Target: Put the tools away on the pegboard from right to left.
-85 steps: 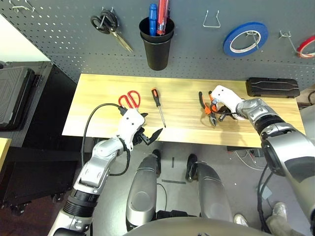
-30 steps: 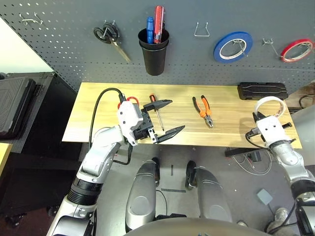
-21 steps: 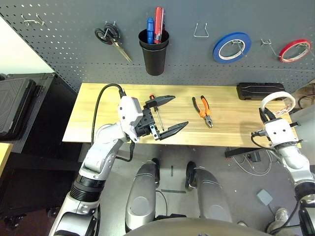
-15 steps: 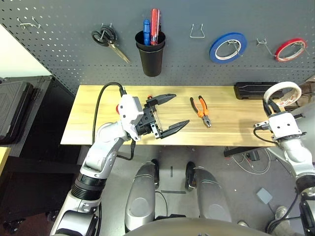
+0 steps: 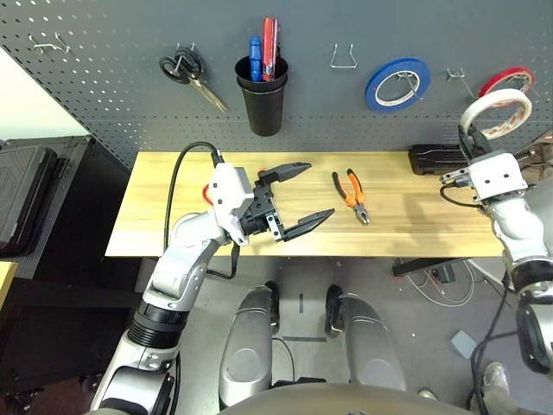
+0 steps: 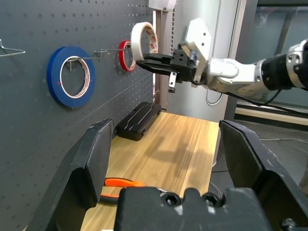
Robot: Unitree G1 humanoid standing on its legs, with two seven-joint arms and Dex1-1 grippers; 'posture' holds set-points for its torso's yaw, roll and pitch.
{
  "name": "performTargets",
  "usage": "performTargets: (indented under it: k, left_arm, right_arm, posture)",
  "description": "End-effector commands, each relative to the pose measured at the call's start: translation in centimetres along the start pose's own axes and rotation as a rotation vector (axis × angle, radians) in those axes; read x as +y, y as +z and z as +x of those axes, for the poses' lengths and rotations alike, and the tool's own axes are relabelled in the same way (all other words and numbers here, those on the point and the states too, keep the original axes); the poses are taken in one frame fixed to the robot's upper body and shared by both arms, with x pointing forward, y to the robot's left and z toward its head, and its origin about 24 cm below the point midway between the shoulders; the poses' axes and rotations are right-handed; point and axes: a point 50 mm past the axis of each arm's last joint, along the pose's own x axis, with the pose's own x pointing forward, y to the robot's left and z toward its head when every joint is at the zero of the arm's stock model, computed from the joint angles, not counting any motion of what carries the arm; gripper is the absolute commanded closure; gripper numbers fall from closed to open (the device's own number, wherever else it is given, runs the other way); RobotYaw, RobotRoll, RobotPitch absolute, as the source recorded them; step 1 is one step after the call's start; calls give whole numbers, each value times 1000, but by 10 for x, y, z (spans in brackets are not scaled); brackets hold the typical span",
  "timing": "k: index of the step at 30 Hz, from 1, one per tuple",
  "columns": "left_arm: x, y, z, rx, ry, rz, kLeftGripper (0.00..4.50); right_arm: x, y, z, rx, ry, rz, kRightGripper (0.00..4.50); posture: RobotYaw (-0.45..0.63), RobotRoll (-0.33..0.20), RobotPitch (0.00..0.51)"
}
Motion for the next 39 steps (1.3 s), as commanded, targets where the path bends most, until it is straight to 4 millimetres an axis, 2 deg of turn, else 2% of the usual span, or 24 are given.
performTargets:
  k: [1,9,13,18,25,26,31,34,39]
  left_arm:
    - [-2,-3,-1,25,-3,-4,0]
    - [-3,-3,-3,41,6,7,0]
    - [-2,-3,-4,48,12,10,0]
    - [-2,-4,-6,71,28,15,0]
    - [-4,-5,-9,101,33,4,0]
    - [-4,-6,-10,105,33,3,0]
    - [-3,-10,-14,158,37,-1,0]
    - [-1,-15,-17,216,41,-4,0]
    - [3,-24,-20,340,30,20,0]
  right_arm:
    - [2,-5,8,73,24,12,4475]
    - [5,-1,37,178,37,30,4475]
    - [9,-2,44,228,47,45,4475]
    - [14,0,46,216,37,50,2810]
    - [23,2,26,87,50,40,207]
    - [25,1,22,73,53,41,38]
    - [34,-7,-2,71,74,90,38]
    - [46,-20,-19,184,146,150,38]
    - [66,-32,-34,377,225,285,38]
  posture:
    - [168,0,195]
    - [189,0,196]
    - [196,0,200]
    - [209,0,211]
    - [212,0,218]
    - [212,0,218]
    - [194,0,227]
    - [186,0,227]
    - [164,0,229]
